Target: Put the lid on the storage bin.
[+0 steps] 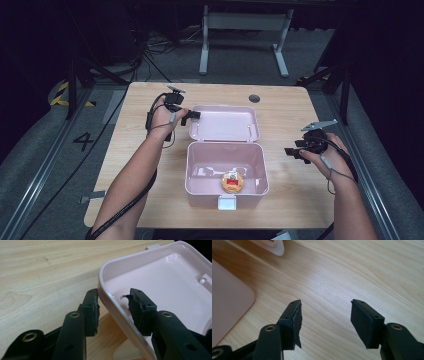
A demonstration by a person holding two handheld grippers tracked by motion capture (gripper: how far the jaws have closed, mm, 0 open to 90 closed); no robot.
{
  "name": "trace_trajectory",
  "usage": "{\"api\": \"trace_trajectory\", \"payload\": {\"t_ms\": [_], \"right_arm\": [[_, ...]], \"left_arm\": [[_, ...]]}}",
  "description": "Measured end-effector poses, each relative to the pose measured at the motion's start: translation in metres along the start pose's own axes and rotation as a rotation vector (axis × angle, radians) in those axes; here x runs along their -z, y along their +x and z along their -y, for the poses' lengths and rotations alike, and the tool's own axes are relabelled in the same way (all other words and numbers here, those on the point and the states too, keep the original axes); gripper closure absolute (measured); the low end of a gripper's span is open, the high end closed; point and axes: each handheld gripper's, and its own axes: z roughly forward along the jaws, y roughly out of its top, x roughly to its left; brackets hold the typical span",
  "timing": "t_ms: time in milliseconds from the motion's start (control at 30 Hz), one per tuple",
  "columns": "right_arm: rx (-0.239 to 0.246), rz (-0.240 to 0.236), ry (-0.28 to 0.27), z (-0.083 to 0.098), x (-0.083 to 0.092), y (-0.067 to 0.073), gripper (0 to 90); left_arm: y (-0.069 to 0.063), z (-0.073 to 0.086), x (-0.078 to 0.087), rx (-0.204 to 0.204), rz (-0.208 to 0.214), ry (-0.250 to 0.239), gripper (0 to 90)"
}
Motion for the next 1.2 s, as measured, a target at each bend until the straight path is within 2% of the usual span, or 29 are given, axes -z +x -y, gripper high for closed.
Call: {"api": "trace_trajectory", "payload": {"t_ms": [67, 200, 233, 300, 367, 400, 433, 467, 500, 533, 600, 667, 767, 833, 900, 933, 1000, 1033, 1067, 1100, 1167, 1200], "right_arm": [[-0.001, 0.000, 0.002, 0.000, 0.000, 0.000, 42.7], [0.002, -0.005, 0.000, 0.000, 0.000, 0.000, 42.7], [0.005, -0.009, 0.000, 0.000, -0.001, 0.000, 42.7], [0.001, -0.035, -0.005, 0.000, -0.001, 0.001, 42.7], [0.009, -0.037, -0.008, -0.001, -0.002, 0.002, 42.7], [0.010, -0.036, -0.006, -0.001, -0.001, 0.003, 42.7], [0.011, -0.037, -0.007, -0.002, -0.001, 0.004, 42.7], [0.013, -0.036, -0.008, -0.002, -0.001, 0.004, 42.7], [0.013, -0.036, -0.008, -0.002, -0.001, 0.004, 42.7], [0.016, -0.033, -0.008, -0.002, -0.001, 0.004, 42.7], [0.015, -0.031, -0.006, -0.002, -0.001, 0.004, 42.7], [0.017, -0.029, -0.001, -0.002, -0.001, 0.004, 42.6], [0.016, -0.030, -0.003, -0.002, -0.001, 0.004, 42.4], [0.019, -0.027, -0.001, -0.001, -0.002, 0.004, 42.2], [0.019, -0.026, -0.002, -0.001, -0.002, 0.004, 42.1], [0.020, -0.026, -0.001, -0.001, -0.002, 0.004, 42.0], [0.019, -0.025, -0.002, -0.001, -0.001, 0.004, 41.9], [0.020, -0.025, -0.003, -0.001, -0.001, 0.003, 41.8], [0.020, -0.025, -0.003, -0.001, -0.001, 0.003, 41.8], [0.021, -0.025, -0.001, -0.001, -0.001, 0.004, 41.8], [0.023, -0.027, -0.002, -0.001, -0.001, 0.004, 41.7], [0.029, -0.027, -0.004, -0.001, -0.001, 0.004, 41.6]], "left_arm": [[-0.002, -0.001, 0.001, -0.009, -0.009, -0.003, 61.6], [-0.007, -0.004, 0.007, -0.067, -0.059, -0.009, 63.1], [-0.007, -0.005, 0.010, -0.075, -0.070, -0.029, 66.0], [-0.006, -0.006, 0.014, -0.053, -0.044, -0.052, 69.5], [-0.005, -0.008, 0.019, -0.043, -0.043, -0.064, 71.1], [-0.006, -0.008, 0.020, -0.050, -0.053, -0.069, 72.4], [-0.005, -0.009, 0.023, -0.075, -0.074, -0.064, 75.8], [-0.006, -0.009, 0.025, -0.085, -0.067, -0.058, 85.2], [-0.006, -0.010, 0.025, -0.061, -0.004, -0.057, 89.3], [-0.007, -0.010, 0.024, -0.057, 0.002, -0.047, 89.6], [-0.009, -0.011, 0.021, -0.097, -0.067, -0.040, 87.8], [-0.008, -0.011, 0.019, -0.055, -0.030, -0.055, 81.7], [-0.007, -0.013, 0.016, -0.056, -0.079, -0.059, 69.2], [-0.005, -0.013, 0.012, -0.063, -0.123, -0.032, 62.6], [-0.004, -0.013, 0.010, -0.065, -0.132, -0.025, 55.7], [0.001, -0.011, 0.004, -0.049, -0.121, 0.000, 53.5], [0.003, -0.009, -0.003, -0.030, -0.069, 0.015, 53.4], [0.003, -0.009, -0.003, -0.030, -0.069, 0.015, 55.1], [0.002, -0.007, -0.009, -0.003, -0.022, 0.029, 55.1], [0.001, -0.006, -0.011, 0.000, -0.008, 0.033, 56.8], [0.000, -0.005, -0.017, 0.000, -0.002, 0.027, 53.4], [0.000, -0.005, -0.019, 0.005, 0.014, 0.026, 51.8]]}}
